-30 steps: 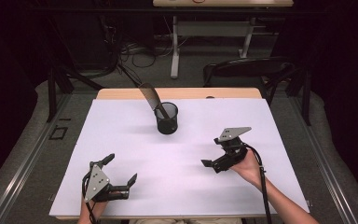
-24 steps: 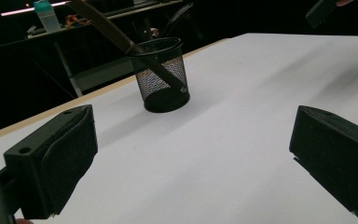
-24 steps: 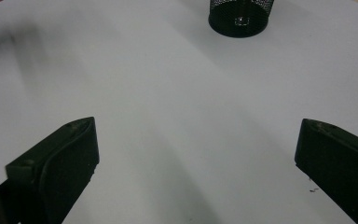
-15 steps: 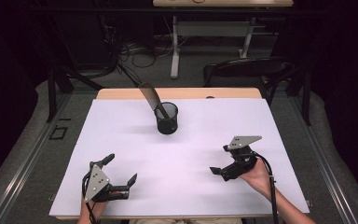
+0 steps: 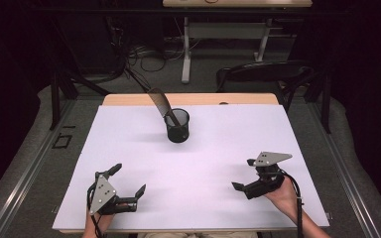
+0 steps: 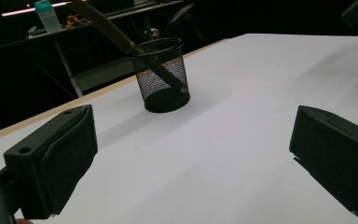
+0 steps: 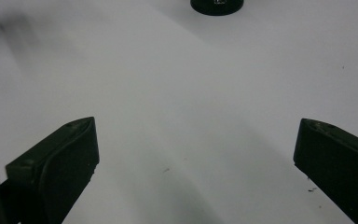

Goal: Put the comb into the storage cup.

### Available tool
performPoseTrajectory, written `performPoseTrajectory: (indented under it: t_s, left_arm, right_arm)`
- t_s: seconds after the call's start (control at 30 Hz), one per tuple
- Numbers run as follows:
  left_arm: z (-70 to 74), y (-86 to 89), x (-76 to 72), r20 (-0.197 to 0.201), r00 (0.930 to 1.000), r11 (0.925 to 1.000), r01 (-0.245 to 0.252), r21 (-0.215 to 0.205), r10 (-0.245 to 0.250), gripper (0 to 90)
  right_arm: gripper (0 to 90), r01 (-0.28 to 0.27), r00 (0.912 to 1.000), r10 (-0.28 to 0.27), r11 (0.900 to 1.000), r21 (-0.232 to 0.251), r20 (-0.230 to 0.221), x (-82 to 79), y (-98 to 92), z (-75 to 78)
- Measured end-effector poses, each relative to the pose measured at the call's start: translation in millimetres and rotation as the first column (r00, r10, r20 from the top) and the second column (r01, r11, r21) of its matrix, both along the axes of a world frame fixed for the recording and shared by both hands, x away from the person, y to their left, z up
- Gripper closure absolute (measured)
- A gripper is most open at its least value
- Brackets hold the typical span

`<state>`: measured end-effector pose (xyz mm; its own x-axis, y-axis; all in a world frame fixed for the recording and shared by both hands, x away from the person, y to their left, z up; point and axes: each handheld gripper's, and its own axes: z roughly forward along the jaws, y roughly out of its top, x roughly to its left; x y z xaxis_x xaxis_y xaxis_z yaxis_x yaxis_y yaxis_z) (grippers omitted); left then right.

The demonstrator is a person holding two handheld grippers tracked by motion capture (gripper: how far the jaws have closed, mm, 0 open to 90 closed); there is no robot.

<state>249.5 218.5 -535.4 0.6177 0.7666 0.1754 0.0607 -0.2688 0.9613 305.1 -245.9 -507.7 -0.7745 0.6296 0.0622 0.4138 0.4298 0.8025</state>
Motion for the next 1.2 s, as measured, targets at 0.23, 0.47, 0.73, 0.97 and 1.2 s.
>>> performPoseTrajectory:
  t_s: [0.23,0.47,0.73,0.97,1.2]
  left_arm:
    - [-0.2,-0.6,-0.1,-0.003,1.0000,1.0000,-0.001,-0.003,0.001,0.8]
    - [-0.3,-0.3,-0.4,-0.004,1.0000,1.0000,-0.002,-0.002,0.002,0.7]
    - [-0.6,-0.7,0.1,-0.006,1.0000,1.0000,0.000,0.000,0.000,0.7]
    - [-0.7,-0.3,0.0,-0.008,1.0000,1.0000,-0.001,0.001,0.001,0.7]
    - [-0.8,-0.7,1.0,-0.008,1.0000,1.0000,0.000,0.000,0.000,0.7]
  right_arm:
    - [0.0,0.026,0.9997,-0.026,1.000,0.005,0.003,-8.8,-8.4,-3.5]
    - [0.0,0.042,0.9989,-0.042,0.999,0.000,0.022,-14.9,-12.1,-7.1]
    - [0.0,0.053,0.9983,-0.053,0.999,0.013,0.023,-23.4,-16.8,-8.6]
    - [0.0,0.063,0.9971,-0.064,0.998,0.022,0.041,-28.6,-20.6,-9.6]
    - [0.0,0.066,0.9963,-0.067,0.997,0.026,0.054,-32.2,-24.3,-11.7]
